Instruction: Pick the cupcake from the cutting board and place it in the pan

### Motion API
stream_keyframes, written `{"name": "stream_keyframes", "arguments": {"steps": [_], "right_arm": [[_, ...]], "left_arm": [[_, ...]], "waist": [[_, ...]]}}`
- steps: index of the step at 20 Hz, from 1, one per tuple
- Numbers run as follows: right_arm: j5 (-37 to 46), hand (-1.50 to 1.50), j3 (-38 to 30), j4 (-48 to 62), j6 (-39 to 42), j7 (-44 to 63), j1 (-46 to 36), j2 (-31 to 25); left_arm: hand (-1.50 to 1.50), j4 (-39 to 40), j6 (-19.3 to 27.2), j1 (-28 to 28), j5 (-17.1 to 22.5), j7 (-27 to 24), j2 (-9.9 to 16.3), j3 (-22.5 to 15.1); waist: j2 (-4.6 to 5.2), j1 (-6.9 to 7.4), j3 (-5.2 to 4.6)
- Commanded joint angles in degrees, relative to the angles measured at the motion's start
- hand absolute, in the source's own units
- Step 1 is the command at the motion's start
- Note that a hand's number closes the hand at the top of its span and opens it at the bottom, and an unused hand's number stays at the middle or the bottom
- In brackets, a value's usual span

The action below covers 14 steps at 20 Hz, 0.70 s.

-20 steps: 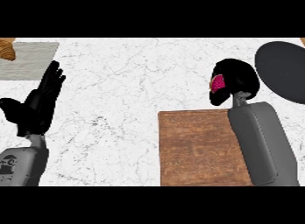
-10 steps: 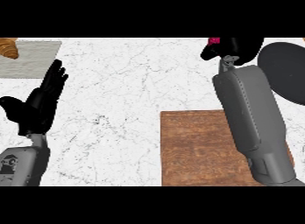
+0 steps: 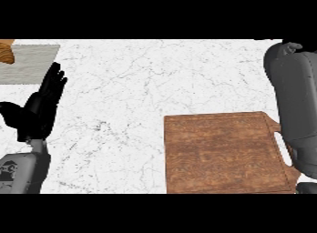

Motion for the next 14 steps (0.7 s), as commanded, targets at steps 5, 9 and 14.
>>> {"name": "stream_keyframes", "arguments": {"steps": [5,9,14], "right_arm": [[-5.0,1.5,-6.81,11.95,-5.54,-13.78,4.6,-13.73],[-2.21,1.5,-7.79,22.7,-9.17,-16.69,4.28,-19.8],[-4.75,1.5,-11.4,32.28,-15.71,-24.2,5.65,-23.65]], "left_arm": [[0.0,0.46,-1.26,-0.22,1.0,0.37,1.35,1.6],[0.0,0.51,0.44,-1.24,-1.41,-1.32,-1.13,-1.13],[0.0,2.52,-0.54,-3.26,-0.36,-0.72,-0.82,-0.38]], "waist": [[0.06,-0.24,0.06],[0.7,0.8,0.1],[1.17,1.47,0.22]]}}
